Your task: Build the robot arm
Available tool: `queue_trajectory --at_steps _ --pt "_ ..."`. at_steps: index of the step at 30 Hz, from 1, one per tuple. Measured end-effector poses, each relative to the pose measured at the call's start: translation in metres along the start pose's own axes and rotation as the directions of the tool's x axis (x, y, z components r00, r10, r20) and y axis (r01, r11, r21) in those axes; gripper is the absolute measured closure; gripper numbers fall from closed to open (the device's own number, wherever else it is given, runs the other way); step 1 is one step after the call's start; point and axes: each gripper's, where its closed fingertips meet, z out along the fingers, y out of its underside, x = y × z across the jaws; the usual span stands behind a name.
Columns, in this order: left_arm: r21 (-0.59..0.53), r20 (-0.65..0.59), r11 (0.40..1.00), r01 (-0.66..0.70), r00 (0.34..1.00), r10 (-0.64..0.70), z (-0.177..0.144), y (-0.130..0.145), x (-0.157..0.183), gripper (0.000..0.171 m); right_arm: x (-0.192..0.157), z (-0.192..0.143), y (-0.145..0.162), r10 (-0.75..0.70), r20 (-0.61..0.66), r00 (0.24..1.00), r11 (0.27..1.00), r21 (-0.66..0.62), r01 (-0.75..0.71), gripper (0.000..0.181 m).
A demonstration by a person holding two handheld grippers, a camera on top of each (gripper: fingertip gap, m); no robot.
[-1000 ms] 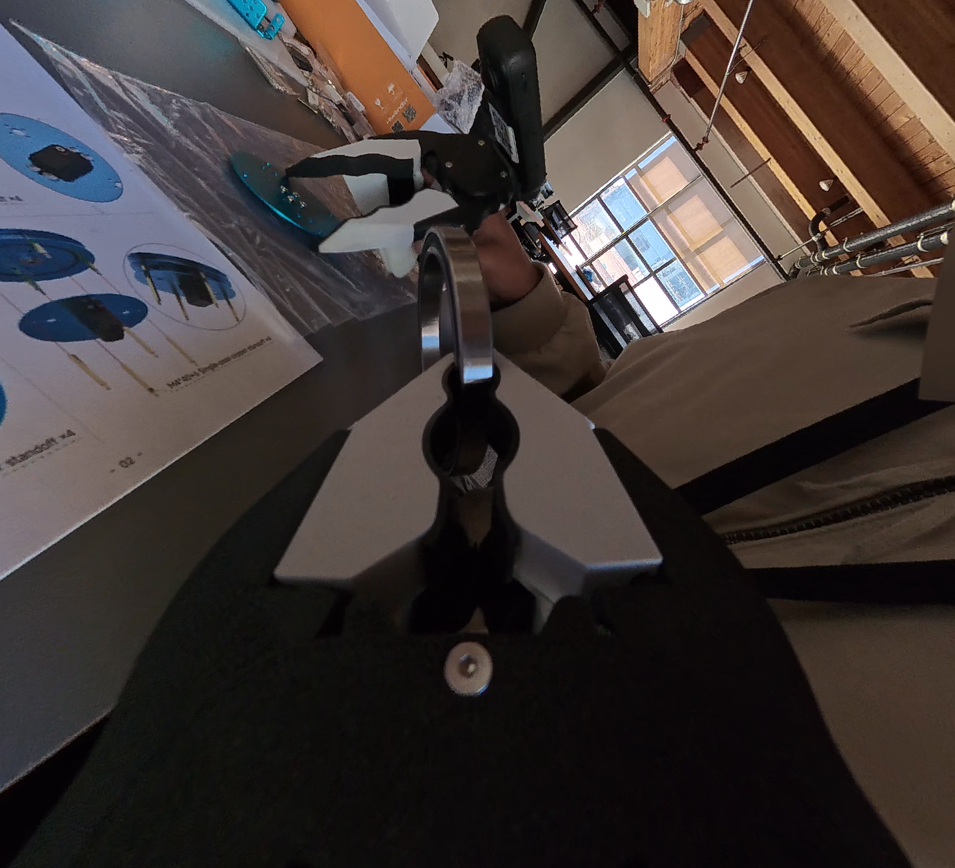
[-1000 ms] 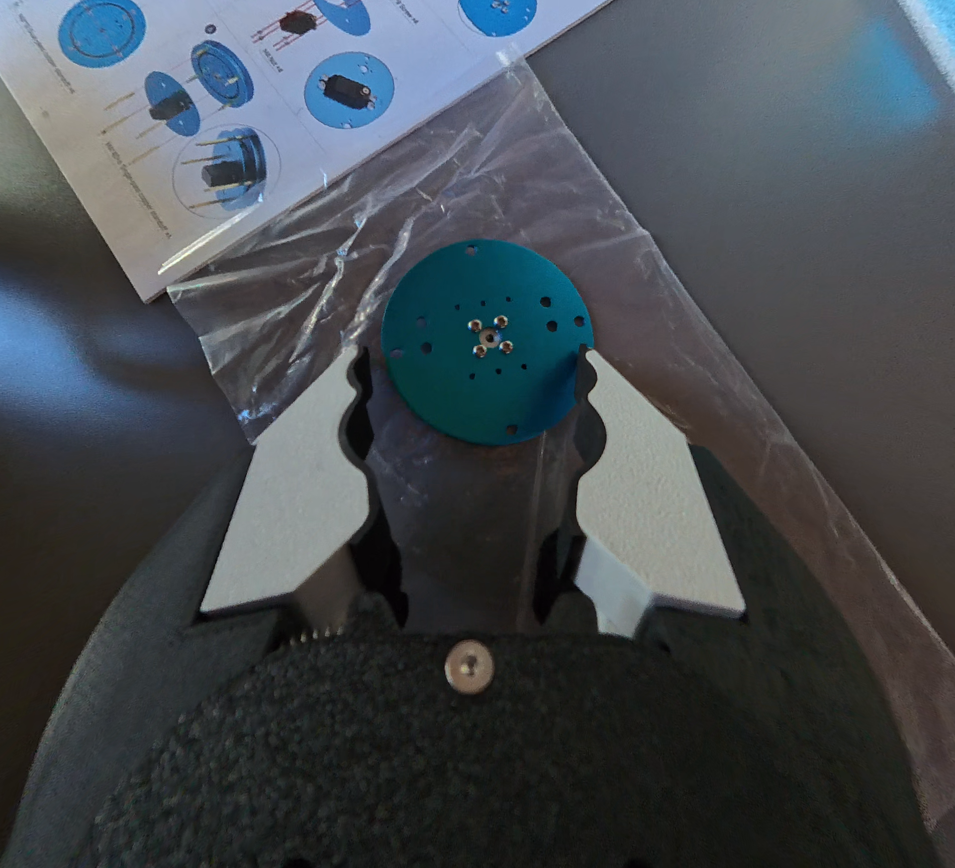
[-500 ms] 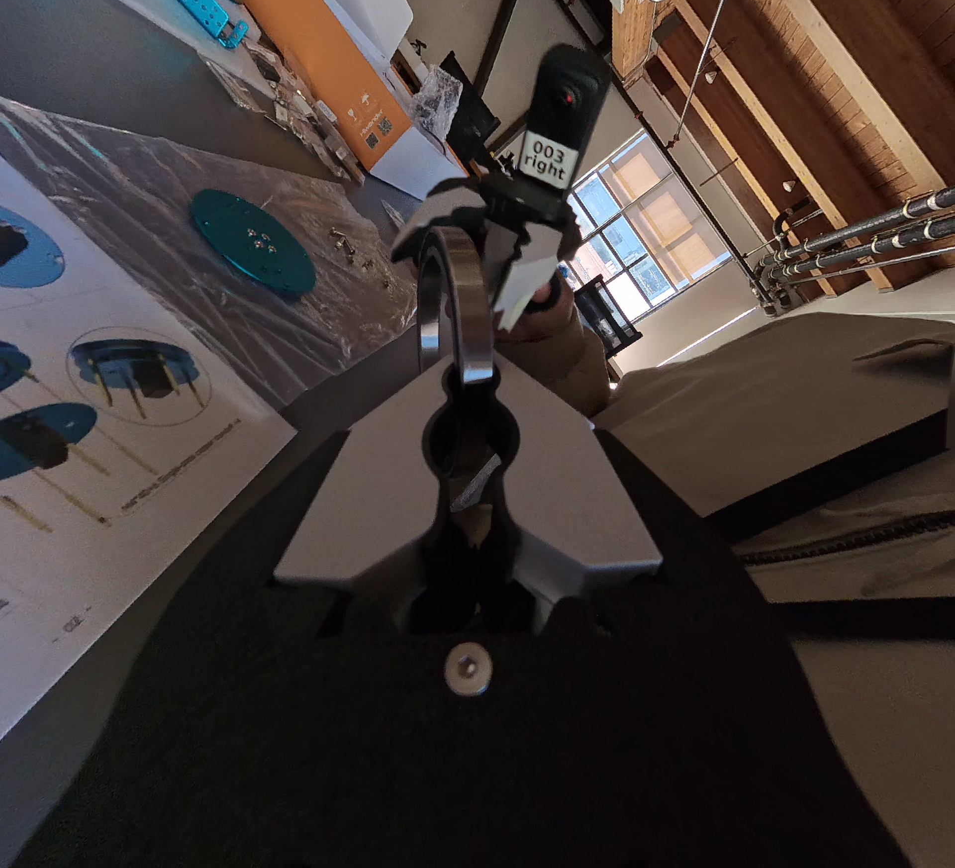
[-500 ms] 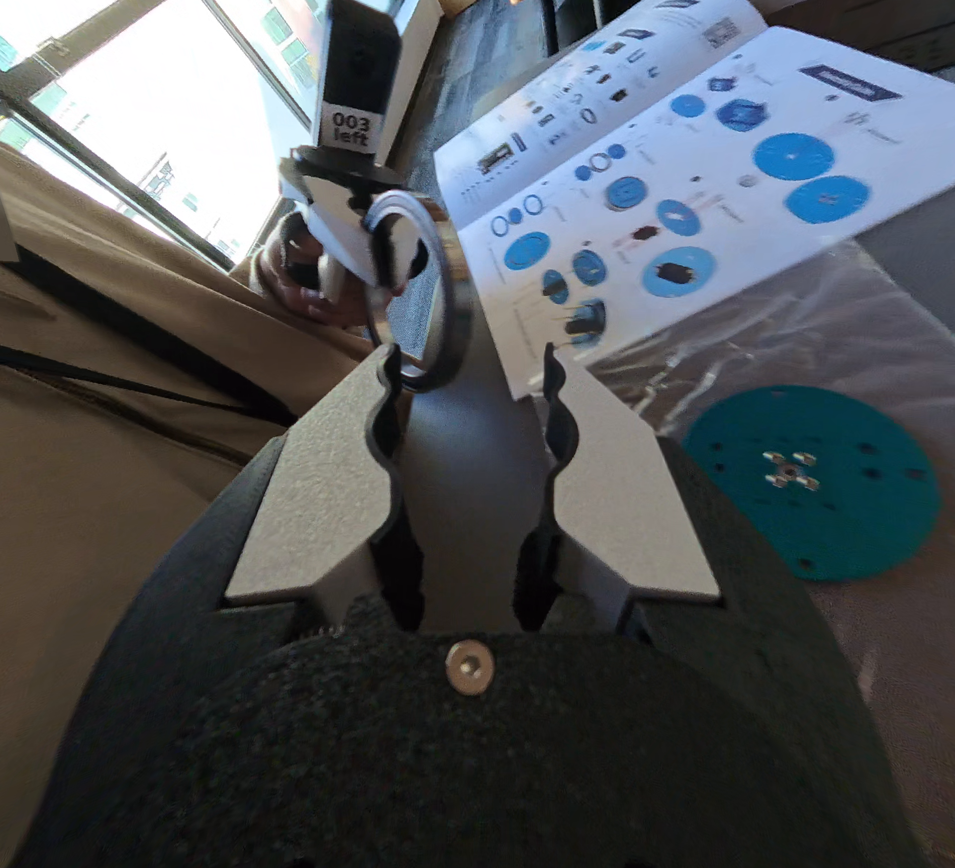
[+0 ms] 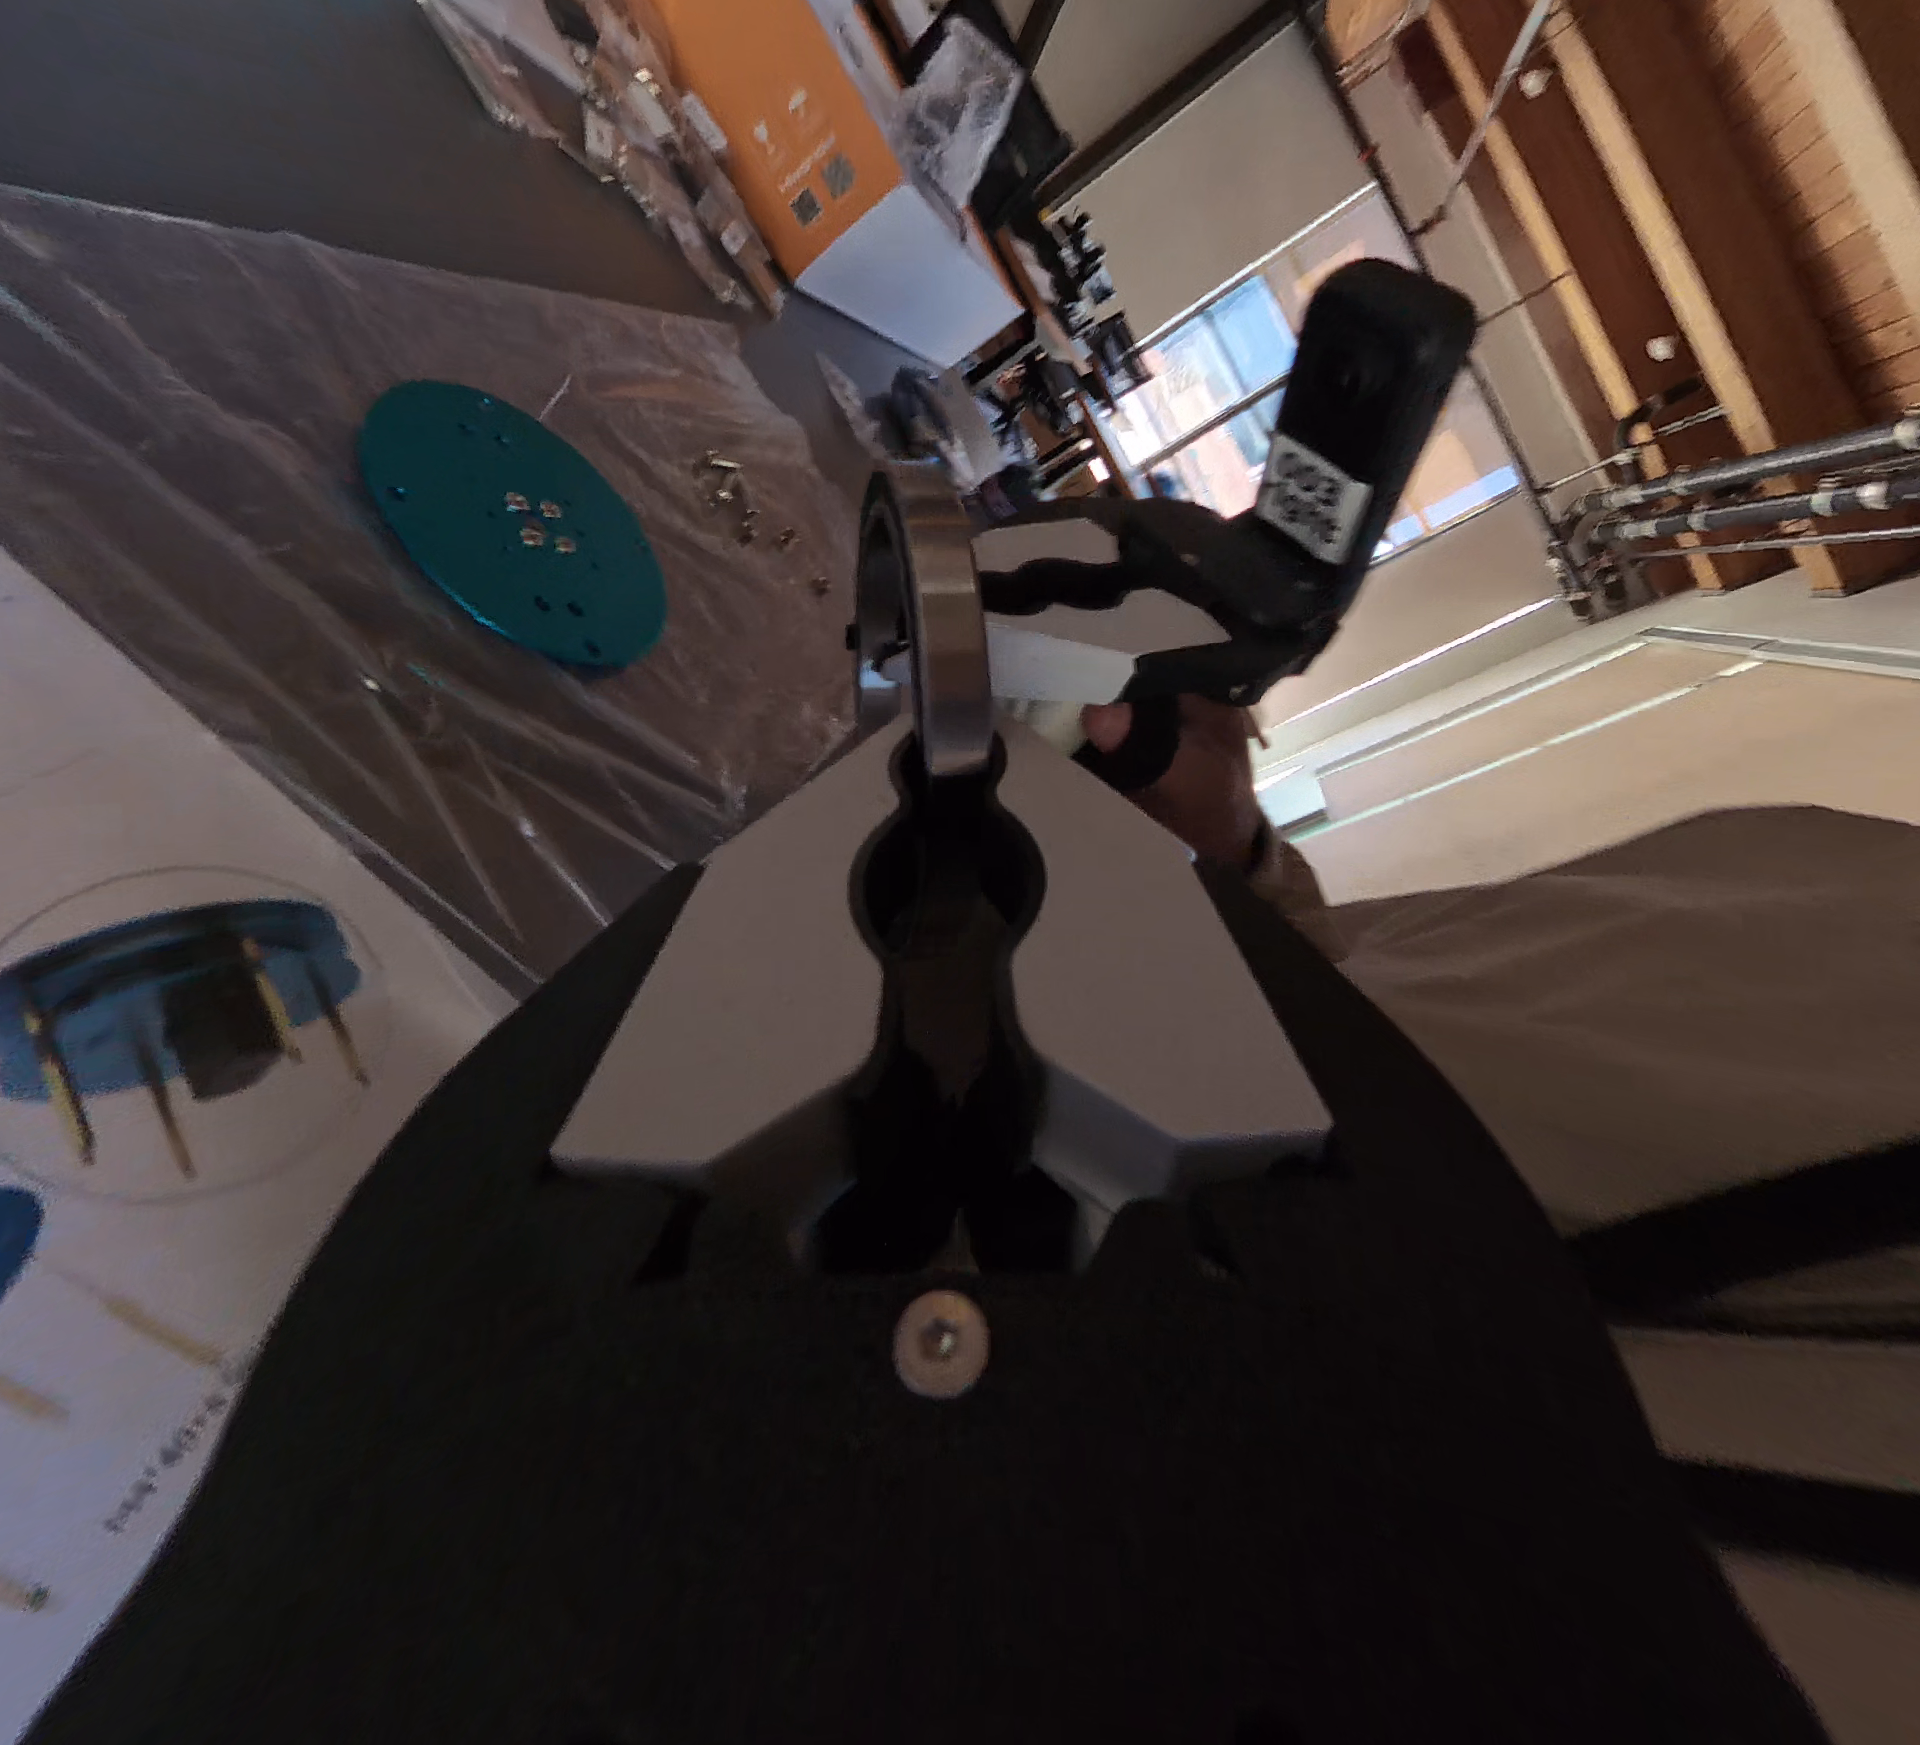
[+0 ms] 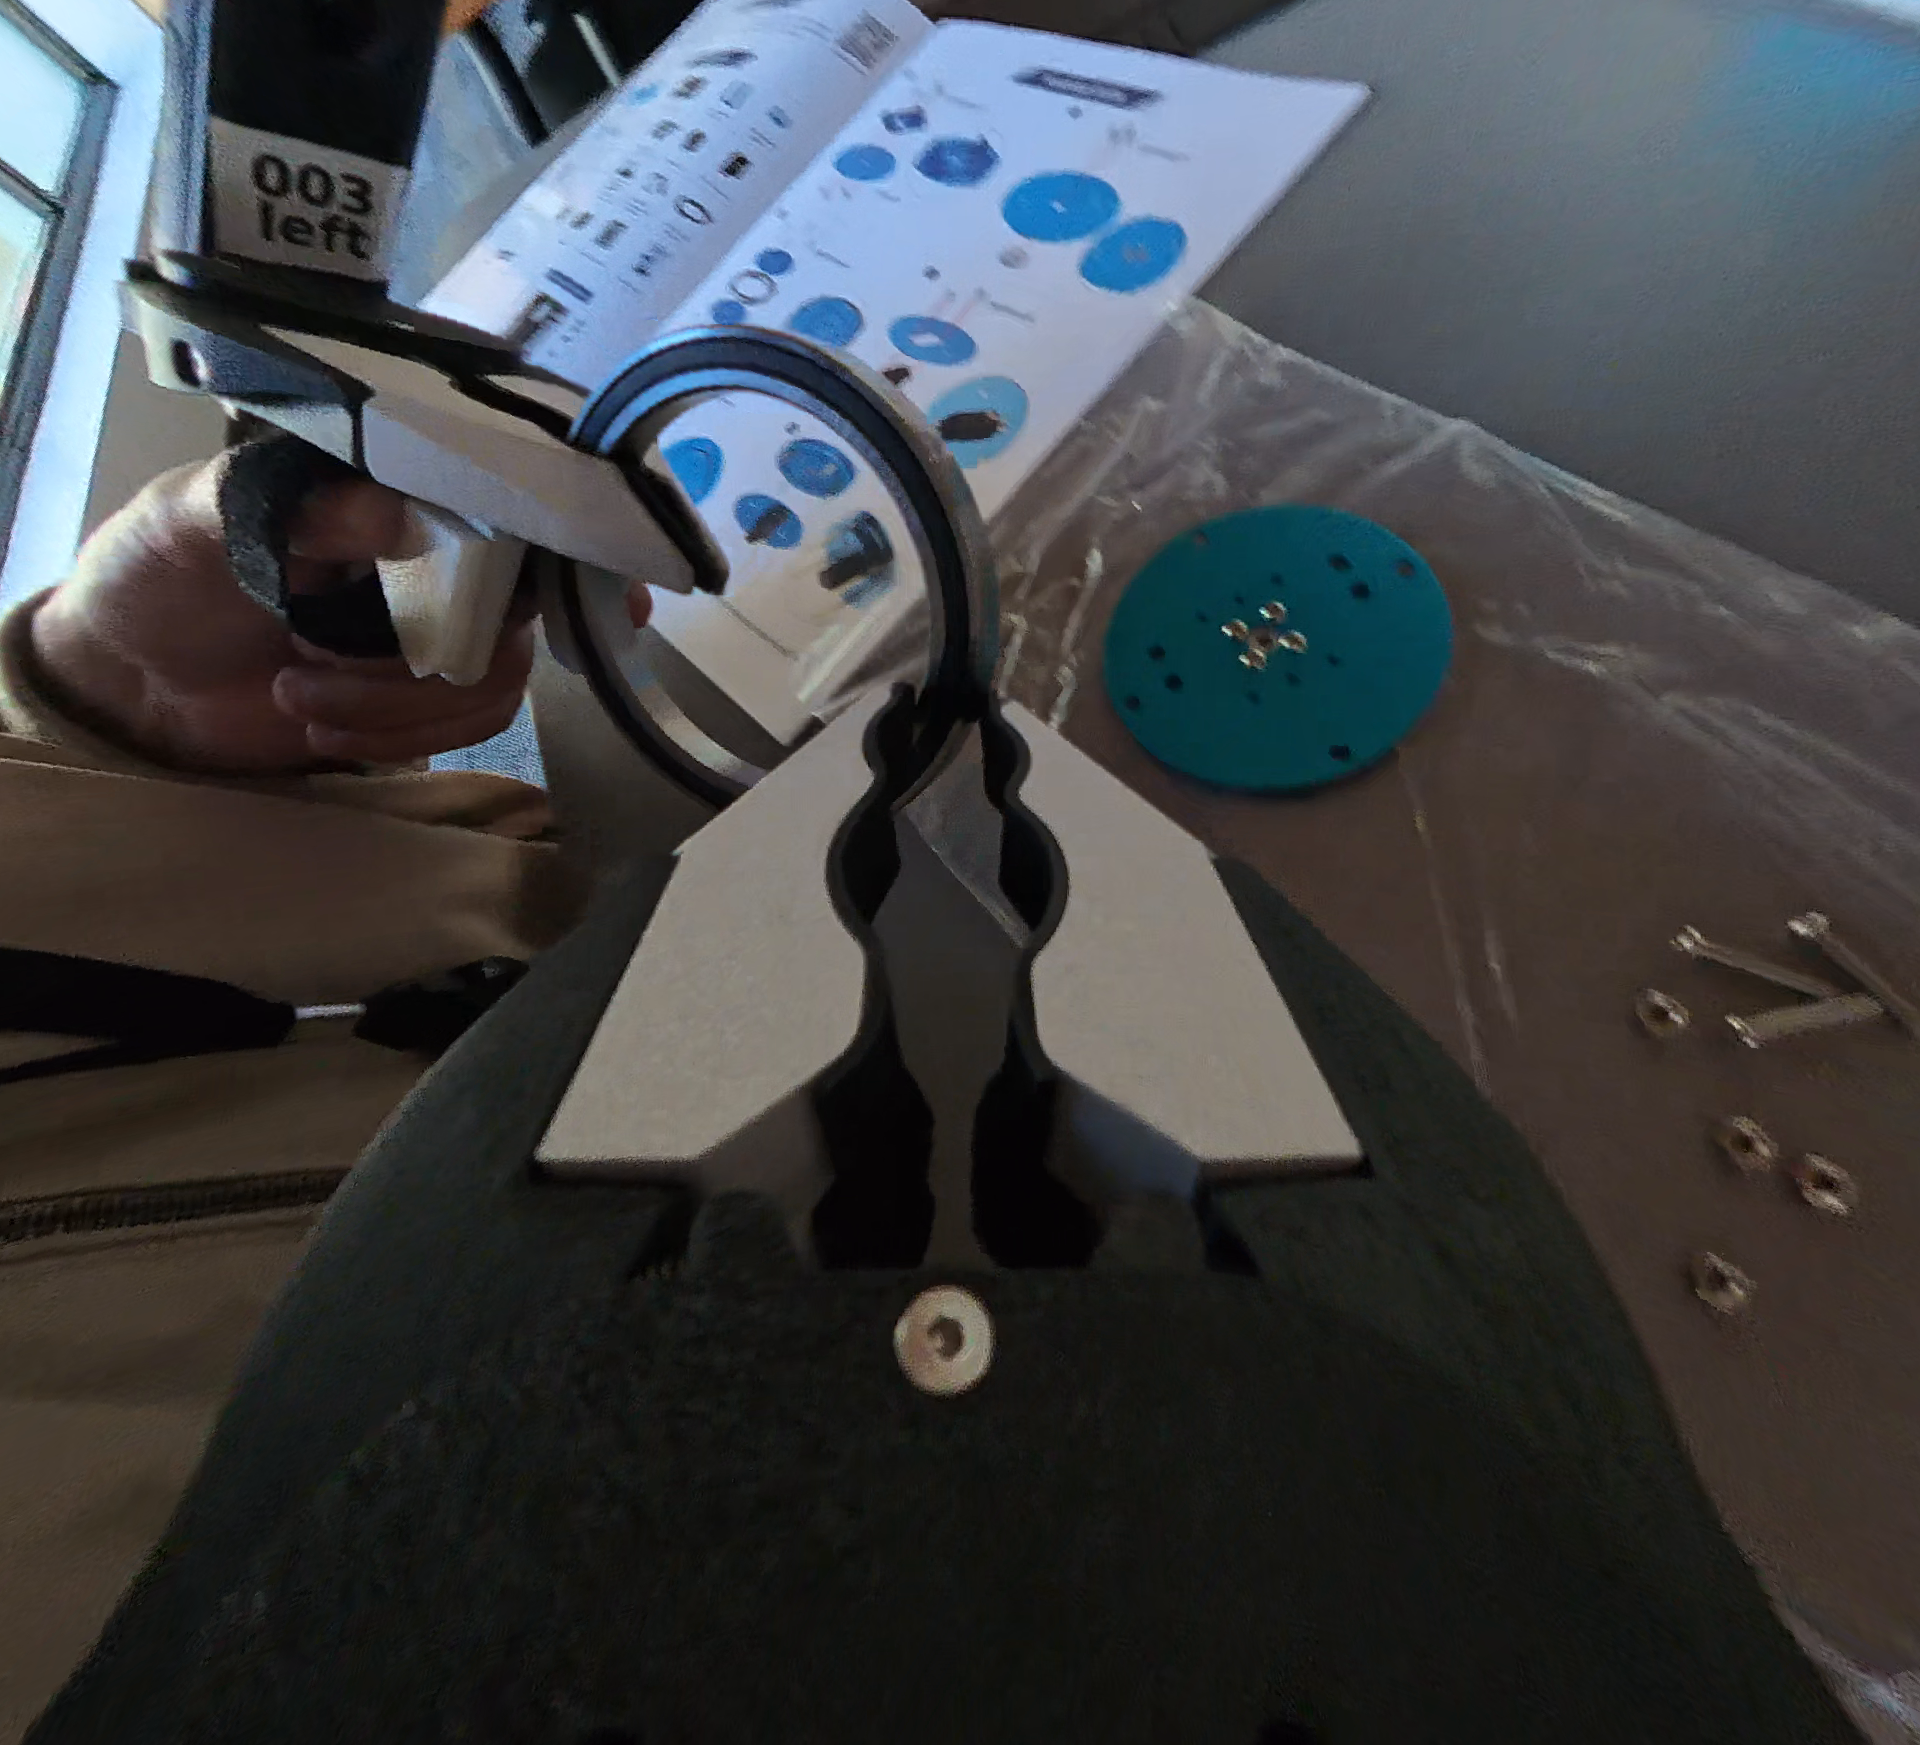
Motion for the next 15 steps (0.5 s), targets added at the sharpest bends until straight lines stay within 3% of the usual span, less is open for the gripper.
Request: queue_trajectory --at_steps 6,11,15 --pt "-0.185 0.21 0.975 -0.125 0.964 0.164 0.036 -0.011 -0.04 0.169 0.045 -0.005 0.002 0.063 -0.117 0.991 0.996 -0.055 -0.069 0.171" --pt "-0.418 0.3 0.891 -0.178 0.898 0.321 0.055 -0.014 -0.071 0.168 0.078 -0.008 -0.004 0.082 -0.197 0.977 0.987 -0.121 -0.107 0.171" --pt "-0.509 0.329 0.839 -0.193 0.857 0.397 0.059 -0.015 -0.081 0.167 0.086 -0.007 0.003 0.113 -0.197 0.974 0.97 -0.192 -0.152 0.17"
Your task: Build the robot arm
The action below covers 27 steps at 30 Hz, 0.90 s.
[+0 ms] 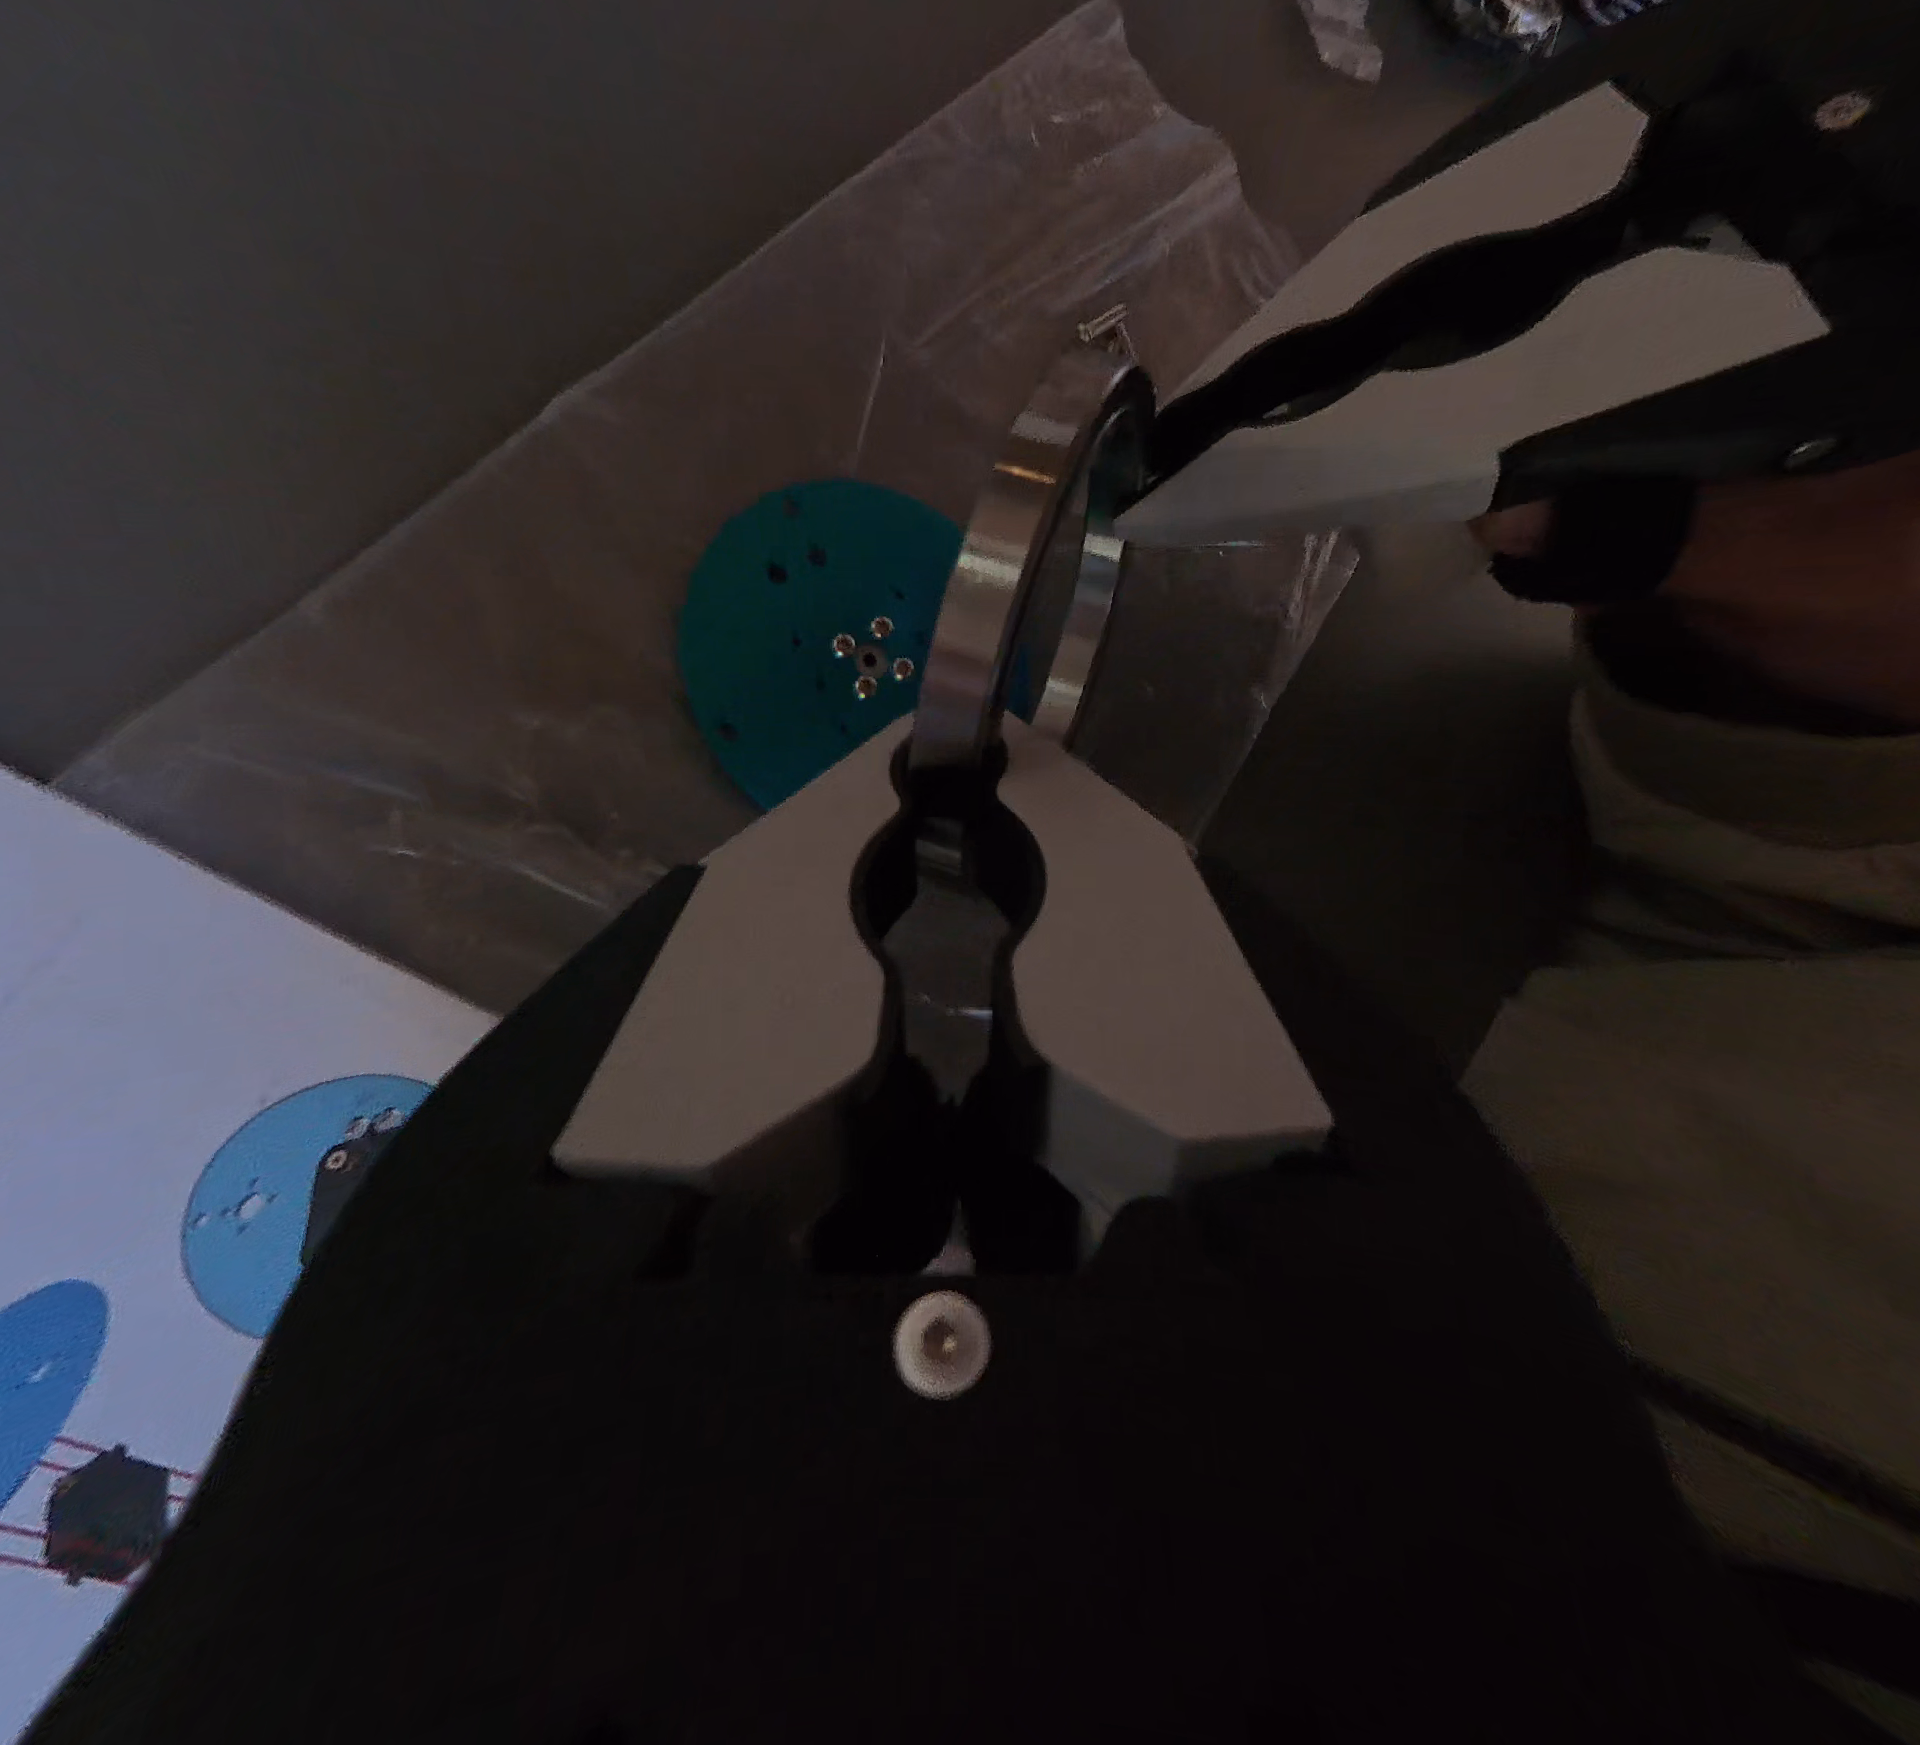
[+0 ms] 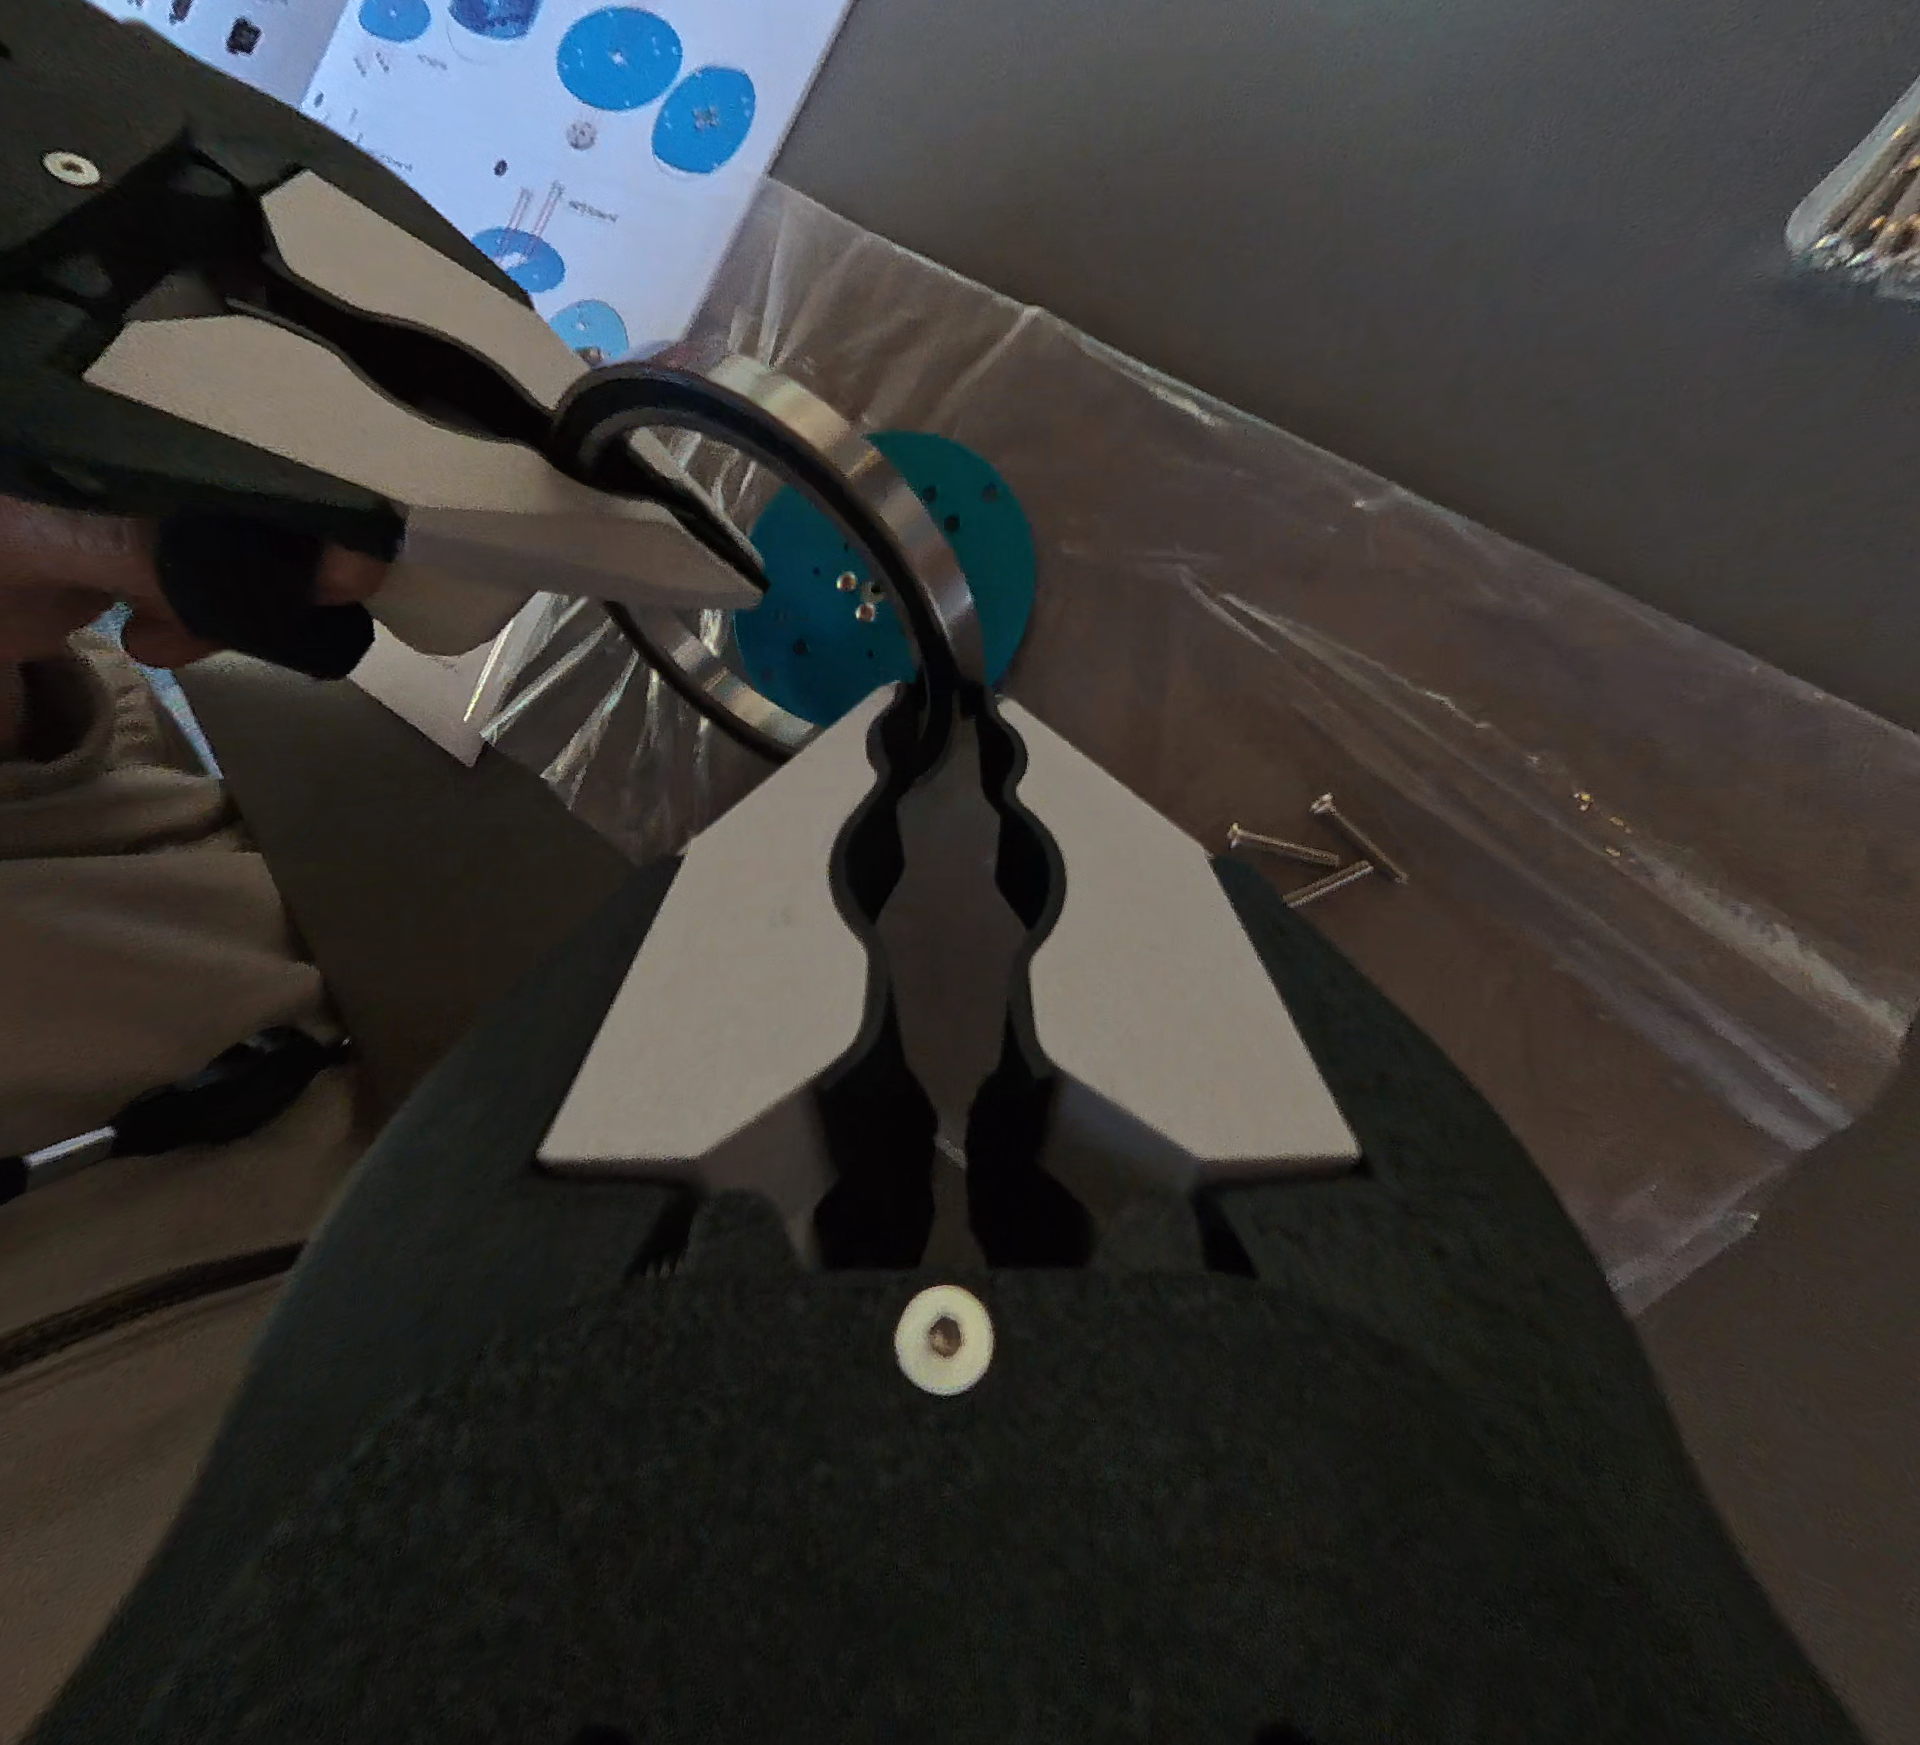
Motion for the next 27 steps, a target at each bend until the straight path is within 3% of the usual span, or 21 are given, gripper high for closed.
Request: queue_trajectory --at_steps 10,14,17,18,19,21,24,27 --pt "-0.035 0.009 0.999 0.041 0.999 -0.041 0.003 0.014 -0.009 0.164 -0.006 0.007 0.012 0.037 0.099 0.994 0.996 -0.081 -0.029 0.17" --pt "0.05 0.079 0.999 0.004 0.997 -0.008 -0.003 0.005 -0.018 0.156 0.001 0.011 0.007 0.028 0.085 0.996 0.998 -0.066 -0.023 0.171" --pt "0.121 0.092 0.993 0.008 0.996 -0.019 -0.009 -0.003 -0.023 0.159 0.01 0.012 0.003 0.021 0.052 0.998 0.999 -0.05 -0.018 0.172" --pt "0.135 0.105 0.991 0.007 0.994 -0.021 -0.01 -0.005 -0.026 0.16 0.014 0.012 0.001 0.017 0.03 0.999 0.999 -0.04 -0.016 0.181" --pt "0.134 0.125 0.991 -0.016 0.992 -0.001 -0.011 -0.005 -0.029 0.171 0.012 0.01 -0.005 0.009 0.05 0.999 1.0 -0.007 -0.009 0.181" --pt "0.135 0.088 0.989 -0.058 0.995 0.046 -0.009 -0.009 -0.022 0.171 0.004 0.008 -0.013 0.033 0.12 0.992 0.999 0.018 -0.036 0.181" --pt "0.126 0.223 0.986 -0.106 0.972 0.076 -0.014 -0.012 -0.043 0.171 0.019 0.014 -0.011 -0.02 0.019 1.0 1.0 -0.012 0.02 0.181" --pt "0.183 0.186 0.979 -0.092 0.981 0.058 -0.027 -0.016 -0.044 0.171 0.024 0.003 -0.013 -0.001 0.044 0.999 0.998 0.056 -0.002 0.181"
